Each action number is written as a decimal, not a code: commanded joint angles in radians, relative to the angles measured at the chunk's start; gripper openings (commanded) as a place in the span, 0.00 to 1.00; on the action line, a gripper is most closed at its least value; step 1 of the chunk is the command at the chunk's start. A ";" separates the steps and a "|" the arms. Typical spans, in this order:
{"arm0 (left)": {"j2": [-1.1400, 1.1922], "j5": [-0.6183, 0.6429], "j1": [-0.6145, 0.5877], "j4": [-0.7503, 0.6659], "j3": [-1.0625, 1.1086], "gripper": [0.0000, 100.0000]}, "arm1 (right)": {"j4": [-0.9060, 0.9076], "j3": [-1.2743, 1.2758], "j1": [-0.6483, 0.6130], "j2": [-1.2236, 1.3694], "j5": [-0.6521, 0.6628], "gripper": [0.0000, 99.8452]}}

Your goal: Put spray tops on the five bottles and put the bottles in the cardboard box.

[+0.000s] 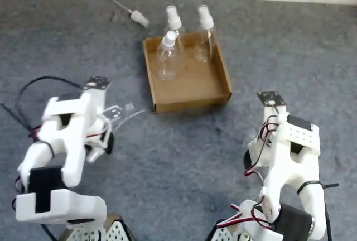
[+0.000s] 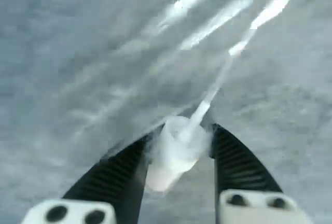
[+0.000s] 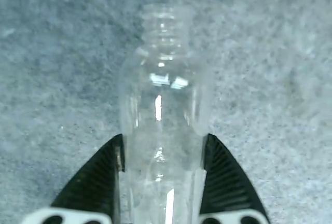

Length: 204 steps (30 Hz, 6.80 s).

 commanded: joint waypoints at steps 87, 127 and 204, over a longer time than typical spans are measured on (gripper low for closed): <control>0.067 -1.718 -0.501 -0.064 -0.182 0.02 | 0.010 0.012 -0.193 -0.002 -0.061 0.01; -0.337 -2.328 -0.516 -0.276 0.186 0.20 | 0.012 0.018 -0.199 -0.010 -0.060 0.01; -0.328 -1.801 -0.475 -0.123 0.067 0.11 | 0.070 0.018 -0.199 -0.010 -0.060 0.01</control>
